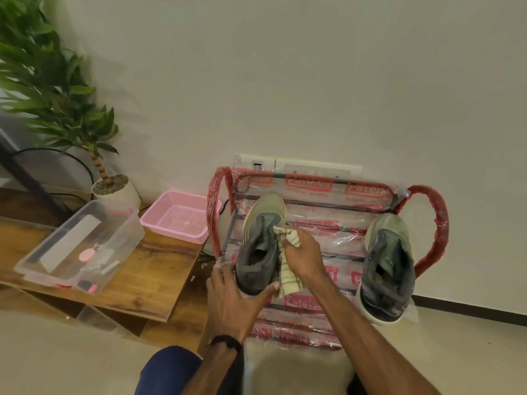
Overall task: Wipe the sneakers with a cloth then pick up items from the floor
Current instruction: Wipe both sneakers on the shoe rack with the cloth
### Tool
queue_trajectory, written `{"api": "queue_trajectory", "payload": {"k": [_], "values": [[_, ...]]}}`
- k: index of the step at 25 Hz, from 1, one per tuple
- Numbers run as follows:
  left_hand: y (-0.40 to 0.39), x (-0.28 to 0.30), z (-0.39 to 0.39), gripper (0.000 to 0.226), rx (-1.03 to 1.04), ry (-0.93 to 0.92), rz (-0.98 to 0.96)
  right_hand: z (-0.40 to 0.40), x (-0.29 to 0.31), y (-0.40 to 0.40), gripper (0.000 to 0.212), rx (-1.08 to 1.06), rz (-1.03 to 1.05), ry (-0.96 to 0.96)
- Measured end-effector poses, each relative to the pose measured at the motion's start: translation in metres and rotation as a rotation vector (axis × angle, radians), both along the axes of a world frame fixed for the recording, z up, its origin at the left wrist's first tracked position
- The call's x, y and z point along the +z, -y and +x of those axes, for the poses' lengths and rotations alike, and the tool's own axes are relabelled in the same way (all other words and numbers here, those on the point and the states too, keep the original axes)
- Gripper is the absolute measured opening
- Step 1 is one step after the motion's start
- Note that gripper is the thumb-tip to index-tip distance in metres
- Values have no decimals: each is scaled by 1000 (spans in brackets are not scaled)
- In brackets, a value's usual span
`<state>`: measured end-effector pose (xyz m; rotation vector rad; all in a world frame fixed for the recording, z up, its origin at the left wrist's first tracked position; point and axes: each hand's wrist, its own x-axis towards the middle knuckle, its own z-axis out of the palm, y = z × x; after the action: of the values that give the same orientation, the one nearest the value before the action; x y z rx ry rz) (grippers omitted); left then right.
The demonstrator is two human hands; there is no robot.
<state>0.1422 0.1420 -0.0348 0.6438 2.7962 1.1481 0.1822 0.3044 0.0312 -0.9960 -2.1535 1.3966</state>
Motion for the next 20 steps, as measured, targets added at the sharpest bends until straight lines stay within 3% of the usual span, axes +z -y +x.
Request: {"api": "queue_trajectory", "payload": {"k": [6,11,20], "values": [[3,-13,-3,108,-60,-107,58,5,-7,0,22,-6,-162,-65],[14,-12,1,99,39,-246,96,-4,-8,14,16,15,-201,-105],[11,-14,-8,99,24,-216,38,-12,-16,18,15,-41,-188,-79]]}}
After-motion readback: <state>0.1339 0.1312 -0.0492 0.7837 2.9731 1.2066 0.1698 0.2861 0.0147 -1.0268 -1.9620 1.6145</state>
